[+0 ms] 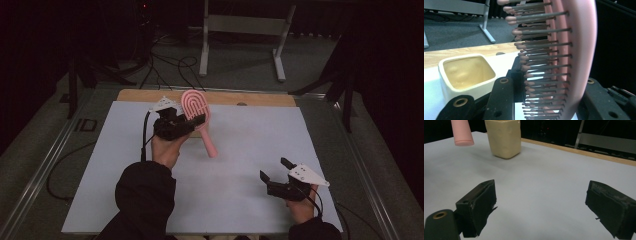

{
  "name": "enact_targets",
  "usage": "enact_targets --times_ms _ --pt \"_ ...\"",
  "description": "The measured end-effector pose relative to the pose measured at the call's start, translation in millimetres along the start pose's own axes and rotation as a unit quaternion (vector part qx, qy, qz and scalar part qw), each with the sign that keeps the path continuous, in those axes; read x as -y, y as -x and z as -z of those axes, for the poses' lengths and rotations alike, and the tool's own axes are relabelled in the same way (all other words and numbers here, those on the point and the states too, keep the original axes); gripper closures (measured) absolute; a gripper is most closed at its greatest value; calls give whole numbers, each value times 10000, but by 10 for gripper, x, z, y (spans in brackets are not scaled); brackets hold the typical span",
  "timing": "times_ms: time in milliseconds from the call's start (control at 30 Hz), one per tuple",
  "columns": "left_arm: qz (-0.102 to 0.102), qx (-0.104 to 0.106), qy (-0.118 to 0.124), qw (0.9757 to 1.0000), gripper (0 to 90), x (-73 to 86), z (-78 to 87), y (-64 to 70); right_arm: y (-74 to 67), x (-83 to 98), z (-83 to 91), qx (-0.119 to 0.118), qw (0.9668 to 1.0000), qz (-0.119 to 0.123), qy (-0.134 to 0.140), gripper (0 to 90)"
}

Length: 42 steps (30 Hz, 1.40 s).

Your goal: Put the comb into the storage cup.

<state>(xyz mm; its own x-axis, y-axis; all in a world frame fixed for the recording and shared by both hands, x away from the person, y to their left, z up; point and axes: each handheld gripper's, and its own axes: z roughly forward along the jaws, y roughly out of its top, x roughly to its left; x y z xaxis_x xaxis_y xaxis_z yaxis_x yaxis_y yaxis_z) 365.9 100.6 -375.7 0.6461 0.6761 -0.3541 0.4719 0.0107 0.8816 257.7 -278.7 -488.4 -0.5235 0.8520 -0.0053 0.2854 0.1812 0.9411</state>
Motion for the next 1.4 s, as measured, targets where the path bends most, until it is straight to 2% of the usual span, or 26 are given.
enact_targets --times_ms 700,1400 --pt "4 -31 49 10000 645 -78 39 -52 -1 1 -2 0 10000 -6 5 95" --pt "-5 -161 149 9998 645 -184 76 -131 -3 3 -6 -6 10000 -21 -1 96"
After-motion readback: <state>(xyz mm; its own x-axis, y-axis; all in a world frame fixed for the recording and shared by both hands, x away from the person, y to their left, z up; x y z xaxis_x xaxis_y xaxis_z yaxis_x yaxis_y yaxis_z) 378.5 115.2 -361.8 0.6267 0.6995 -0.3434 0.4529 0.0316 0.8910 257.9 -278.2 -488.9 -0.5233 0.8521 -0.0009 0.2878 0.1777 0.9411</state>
